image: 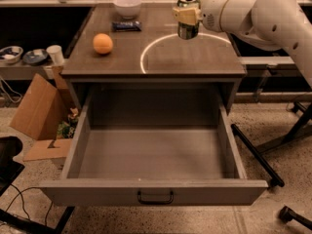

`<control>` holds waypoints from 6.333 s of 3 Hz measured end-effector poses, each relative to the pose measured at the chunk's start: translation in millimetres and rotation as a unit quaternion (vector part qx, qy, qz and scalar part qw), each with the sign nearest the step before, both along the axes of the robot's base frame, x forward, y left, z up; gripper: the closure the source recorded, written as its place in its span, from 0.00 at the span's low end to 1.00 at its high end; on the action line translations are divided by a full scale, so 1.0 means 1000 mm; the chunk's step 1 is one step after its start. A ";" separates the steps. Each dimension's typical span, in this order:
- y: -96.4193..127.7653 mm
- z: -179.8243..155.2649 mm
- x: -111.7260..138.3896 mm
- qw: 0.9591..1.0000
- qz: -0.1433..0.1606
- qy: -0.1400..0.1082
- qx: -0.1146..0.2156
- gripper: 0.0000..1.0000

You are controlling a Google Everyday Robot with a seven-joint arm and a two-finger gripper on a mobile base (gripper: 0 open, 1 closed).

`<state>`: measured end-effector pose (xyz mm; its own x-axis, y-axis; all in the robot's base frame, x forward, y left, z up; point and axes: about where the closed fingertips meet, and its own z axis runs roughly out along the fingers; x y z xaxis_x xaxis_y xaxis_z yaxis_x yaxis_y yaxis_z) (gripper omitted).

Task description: Place green can into top drawer

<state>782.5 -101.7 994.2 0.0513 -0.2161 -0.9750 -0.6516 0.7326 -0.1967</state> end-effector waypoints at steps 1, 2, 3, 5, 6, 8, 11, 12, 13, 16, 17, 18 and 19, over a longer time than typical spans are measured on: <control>-0.005 -0.005 -0.054 1.000 0.026 0.006 -0.006 1.00; -0.014 -0.011 -0.093 0.998 0.063 0.008 -0.018 1.00; -0.018 -0.034 -0.118 0.995 0.094 0.025 -0.002 1.00; -0.017 -0.064 -0.132 0.991 0.125 0.044 0.035 1.00; -0.010 -0.073 -0.131 0.990 0.126 0.043 0.054 1.00; 0.057 -0.158 -0.146 0.977 0.177 0.093 0.067 1.00; 0.143 -0.291 -0.141 0.967 0.213 0.119 0.073 1.00; 0.157 -0.325 -0.146 0.968 0.208 0.127 0.062 1.00; 0.161 -0.330 -0.149 0.968 0.203 0.131 0.060 1.00; 0.161 -0.330 -0.149 0.968 0.204 0.131 0.060 0.38; 0.161 -0.330 -0.149 0.968 0.204 0.131 0.060 0.15; 0.163 -0.305 -0.153 0.964 0.229 0.118 0.068 0.00; 0.157 -0.276 -0.165 0.961 0.247 0.113 0.060 0.00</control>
Offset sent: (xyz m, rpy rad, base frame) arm -0.1455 -0.0301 -0.0190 -0.0768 0.0295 0.2359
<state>617.5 55.3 718.0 -0.0977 -0.1055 -0.9896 -0.9415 0.3321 0.0575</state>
